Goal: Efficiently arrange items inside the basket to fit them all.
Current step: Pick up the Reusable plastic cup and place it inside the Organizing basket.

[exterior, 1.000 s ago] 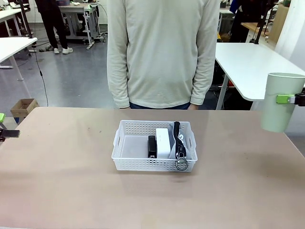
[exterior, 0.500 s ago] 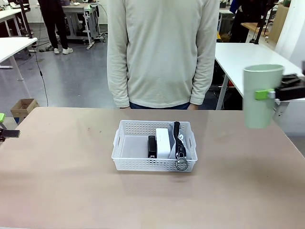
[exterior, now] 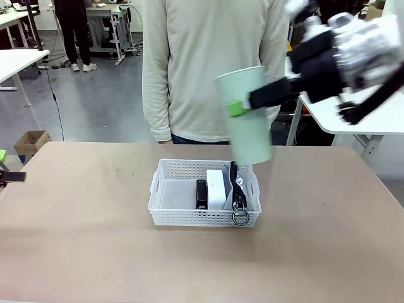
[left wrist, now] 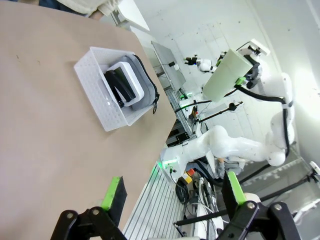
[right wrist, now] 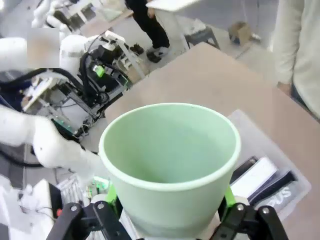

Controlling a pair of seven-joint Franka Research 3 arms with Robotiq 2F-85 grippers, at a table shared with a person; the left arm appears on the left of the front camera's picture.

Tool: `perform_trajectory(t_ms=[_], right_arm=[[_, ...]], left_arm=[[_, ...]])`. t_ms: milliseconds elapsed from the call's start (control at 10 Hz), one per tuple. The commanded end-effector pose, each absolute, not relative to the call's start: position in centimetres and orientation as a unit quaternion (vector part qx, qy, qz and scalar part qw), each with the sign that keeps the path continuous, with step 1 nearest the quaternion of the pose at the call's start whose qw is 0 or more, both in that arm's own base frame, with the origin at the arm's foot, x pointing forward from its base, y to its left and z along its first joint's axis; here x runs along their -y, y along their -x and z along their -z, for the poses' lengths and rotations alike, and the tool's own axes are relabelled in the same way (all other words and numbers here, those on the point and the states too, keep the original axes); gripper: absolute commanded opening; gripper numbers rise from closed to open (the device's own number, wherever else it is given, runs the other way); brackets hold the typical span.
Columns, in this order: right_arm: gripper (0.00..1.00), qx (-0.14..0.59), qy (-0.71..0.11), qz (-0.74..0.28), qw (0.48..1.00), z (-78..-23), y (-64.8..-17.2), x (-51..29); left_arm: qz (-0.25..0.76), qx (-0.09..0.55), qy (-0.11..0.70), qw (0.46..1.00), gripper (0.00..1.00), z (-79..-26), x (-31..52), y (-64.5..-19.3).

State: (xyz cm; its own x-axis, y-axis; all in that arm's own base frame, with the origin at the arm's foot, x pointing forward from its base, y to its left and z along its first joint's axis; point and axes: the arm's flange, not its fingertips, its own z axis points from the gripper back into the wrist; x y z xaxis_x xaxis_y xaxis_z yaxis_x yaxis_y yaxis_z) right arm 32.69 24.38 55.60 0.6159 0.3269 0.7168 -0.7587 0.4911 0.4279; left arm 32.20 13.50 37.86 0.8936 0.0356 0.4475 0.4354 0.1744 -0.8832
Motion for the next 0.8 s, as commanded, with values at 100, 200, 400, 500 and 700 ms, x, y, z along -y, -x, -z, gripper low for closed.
perform_trajectory(t_ms=[100, 200, 400, 500, 700], right_arm=[[0.88, 0.213, -0.386, -0.246, 0.863, -54.1, -35.1, -31.2], [0.88, 0.216, -0.381, -0.252, 0.863, -54.1, -34.7, -31.6], [0.88, 0.234, -0.38, -0.278, 0.851, -53.4, -34.0, -29.8], [0.88, 0.234, -0.38, -0.278, 0.851, -53.4, -34.0, -29.8], [0.88, 0.215, -0.385, -0.231, 0.867, -52.8, -35.4, -31.9]], left_arm=[[0.14, 0.187, 0.625, 0.745, 1.0, -37.9, -13.6, -31.8], [0.14, 0.187, 0.625, 0.745, 1.0, -37.9, -13.6, -31.8], [0.14, 0.187, 0.625, 0.745, 1.0, -37.9, -13.6, -31.8], [0.14, 0.187, 0.625, 0.745, 1.0, -37.9, -13.6, -31.8], [0.14, 0.187, 0.625, 0.745, 1.0, -37.9, -13.6, -31.8]])
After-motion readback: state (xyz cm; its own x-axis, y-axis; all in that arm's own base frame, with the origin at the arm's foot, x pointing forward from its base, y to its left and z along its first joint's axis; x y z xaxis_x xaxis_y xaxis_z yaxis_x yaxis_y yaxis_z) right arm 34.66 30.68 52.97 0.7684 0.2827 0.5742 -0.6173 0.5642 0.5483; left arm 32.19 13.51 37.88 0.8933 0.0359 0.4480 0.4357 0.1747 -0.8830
